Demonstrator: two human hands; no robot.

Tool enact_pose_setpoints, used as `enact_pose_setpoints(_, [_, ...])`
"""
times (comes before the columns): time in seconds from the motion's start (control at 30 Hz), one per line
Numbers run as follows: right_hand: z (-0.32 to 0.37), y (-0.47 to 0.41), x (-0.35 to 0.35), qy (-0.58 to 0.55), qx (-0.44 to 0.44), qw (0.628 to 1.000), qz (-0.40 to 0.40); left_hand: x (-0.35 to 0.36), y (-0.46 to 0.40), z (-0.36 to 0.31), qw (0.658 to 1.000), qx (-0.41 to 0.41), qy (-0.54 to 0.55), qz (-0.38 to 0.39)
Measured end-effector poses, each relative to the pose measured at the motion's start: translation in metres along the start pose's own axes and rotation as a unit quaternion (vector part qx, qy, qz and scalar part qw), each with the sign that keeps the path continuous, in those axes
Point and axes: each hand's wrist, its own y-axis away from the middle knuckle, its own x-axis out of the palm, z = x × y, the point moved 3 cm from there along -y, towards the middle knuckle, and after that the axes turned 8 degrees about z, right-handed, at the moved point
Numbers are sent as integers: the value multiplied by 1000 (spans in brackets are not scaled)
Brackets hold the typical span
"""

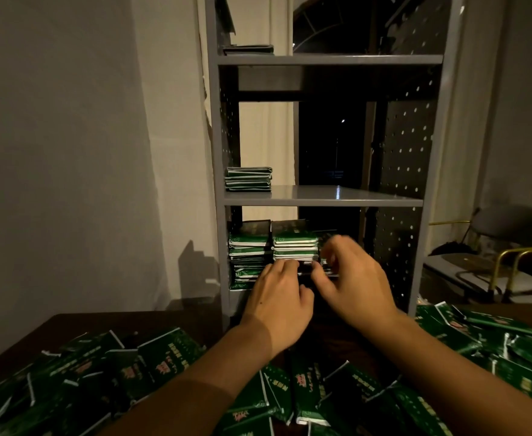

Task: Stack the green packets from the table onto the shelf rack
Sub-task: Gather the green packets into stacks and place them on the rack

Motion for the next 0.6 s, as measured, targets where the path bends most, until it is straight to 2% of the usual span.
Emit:
enact_pose_setpoints(0.1, [-8,-1,10,-112,65,991,29,1,-2,1,1000,-4,3,1])
enact_pose_setpoints(0.17, [-9,-8,15,-146,102,983,42,1,-4,3,1000,-11,0,-1])
enact_pose_setpoints(0.3, [-9,-20,20,-117,142,982,45,-1,-12,6,1000,-18,-4,-6])
enact_pose_setpoints(0.6, [-8,-32,25,-69,173,981,54,-3,-21,11,998,-33,-48,-16])
